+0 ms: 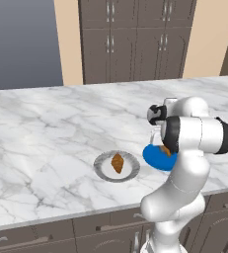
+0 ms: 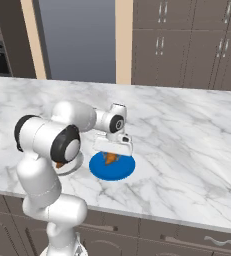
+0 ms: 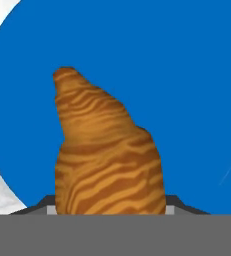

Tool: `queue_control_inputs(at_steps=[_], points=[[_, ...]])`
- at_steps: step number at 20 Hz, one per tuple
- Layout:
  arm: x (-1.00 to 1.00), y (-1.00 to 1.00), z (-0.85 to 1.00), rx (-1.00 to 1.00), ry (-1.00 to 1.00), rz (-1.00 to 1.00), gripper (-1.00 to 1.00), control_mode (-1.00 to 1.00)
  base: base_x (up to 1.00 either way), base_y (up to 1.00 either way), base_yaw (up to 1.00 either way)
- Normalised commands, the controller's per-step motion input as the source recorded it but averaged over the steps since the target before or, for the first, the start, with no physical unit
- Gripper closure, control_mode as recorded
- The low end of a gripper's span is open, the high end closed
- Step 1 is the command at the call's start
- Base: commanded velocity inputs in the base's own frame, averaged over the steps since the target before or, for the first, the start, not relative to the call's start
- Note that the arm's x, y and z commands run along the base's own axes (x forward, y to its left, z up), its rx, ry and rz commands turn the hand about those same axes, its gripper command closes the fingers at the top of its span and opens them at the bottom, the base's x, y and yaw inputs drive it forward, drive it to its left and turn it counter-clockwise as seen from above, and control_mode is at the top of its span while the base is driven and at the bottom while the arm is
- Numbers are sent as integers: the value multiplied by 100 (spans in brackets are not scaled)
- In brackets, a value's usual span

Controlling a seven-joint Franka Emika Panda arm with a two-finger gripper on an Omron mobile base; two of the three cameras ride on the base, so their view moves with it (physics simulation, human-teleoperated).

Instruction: Place the pastries on the plates.

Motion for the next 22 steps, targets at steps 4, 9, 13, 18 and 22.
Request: queue_control_inputs(at_steps=[4, 9, 13, 18, 22], points=[[25, 0, -14, 0, 5, 0, 100, -100, 0, 0, 0], [0, 0, -38, 0, 9, 0, 100, -100, 0, 0, 0], [0, -1, -23, 0, 7, 0, 100, -100, 0, 0, 0], [-1, 0, 0, 0, 0, 0, -100, -100, 0, 0, 0], [-1, 0, 0, 0, 0, 0, -100, -100, 0, 0, 0]])
